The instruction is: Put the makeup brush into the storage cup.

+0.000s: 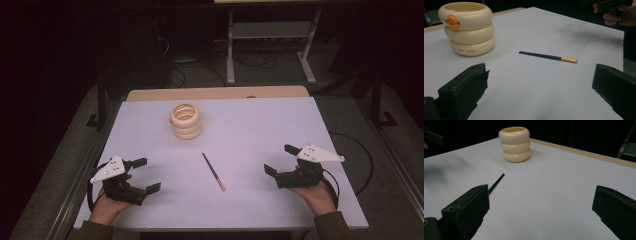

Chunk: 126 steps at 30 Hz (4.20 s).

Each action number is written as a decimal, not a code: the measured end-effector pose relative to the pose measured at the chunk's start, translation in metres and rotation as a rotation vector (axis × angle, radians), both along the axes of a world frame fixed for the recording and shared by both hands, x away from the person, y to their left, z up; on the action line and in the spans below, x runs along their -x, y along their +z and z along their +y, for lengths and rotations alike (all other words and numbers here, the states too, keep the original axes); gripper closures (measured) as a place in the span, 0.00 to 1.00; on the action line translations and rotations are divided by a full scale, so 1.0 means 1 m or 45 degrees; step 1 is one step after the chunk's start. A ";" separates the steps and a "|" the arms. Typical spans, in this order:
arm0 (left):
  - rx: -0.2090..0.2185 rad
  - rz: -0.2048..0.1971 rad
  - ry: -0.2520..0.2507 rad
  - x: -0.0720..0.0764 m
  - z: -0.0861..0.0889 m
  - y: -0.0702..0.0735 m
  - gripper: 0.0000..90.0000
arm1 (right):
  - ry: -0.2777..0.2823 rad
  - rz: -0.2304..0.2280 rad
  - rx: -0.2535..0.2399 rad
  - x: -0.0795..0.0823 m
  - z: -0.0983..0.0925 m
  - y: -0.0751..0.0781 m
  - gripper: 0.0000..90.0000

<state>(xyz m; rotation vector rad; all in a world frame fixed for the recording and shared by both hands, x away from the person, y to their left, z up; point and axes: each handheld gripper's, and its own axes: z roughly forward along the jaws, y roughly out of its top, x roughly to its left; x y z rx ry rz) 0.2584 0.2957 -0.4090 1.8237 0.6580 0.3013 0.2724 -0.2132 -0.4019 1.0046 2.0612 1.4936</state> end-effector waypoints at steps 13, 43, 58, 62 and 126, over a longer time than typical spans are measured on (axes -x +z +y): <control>0.010 0.001 -0.003 0.001 -0.001 0.000 0.00 | 0.026 -0.014 0.001 -0.003 0.006 0.002 0.00; 0.017 -0.001 -0.003 0.000 -0.001 0.000 0.00 | 0.084 -0.020 -0.025 -0.018 0.026 0.011 0.00; 0.000 0.005 -0.007 0.000 -0.001 0.000 0.00 | 0.129 -0.012 -0.016 -0.024 0.037 0.013 0.00; 0.005 0.004 -0.007 0.000 -0.001 0.000 0.00 | 0.137 -0.006 -0.022 -0.025 0.040 0.014 0.00; -0.004 0.012 -0.011 -0.001 -0.001 -0.001 0.00 | 0.340 0.043 0.069 -0.043 0.107 0.021 0.00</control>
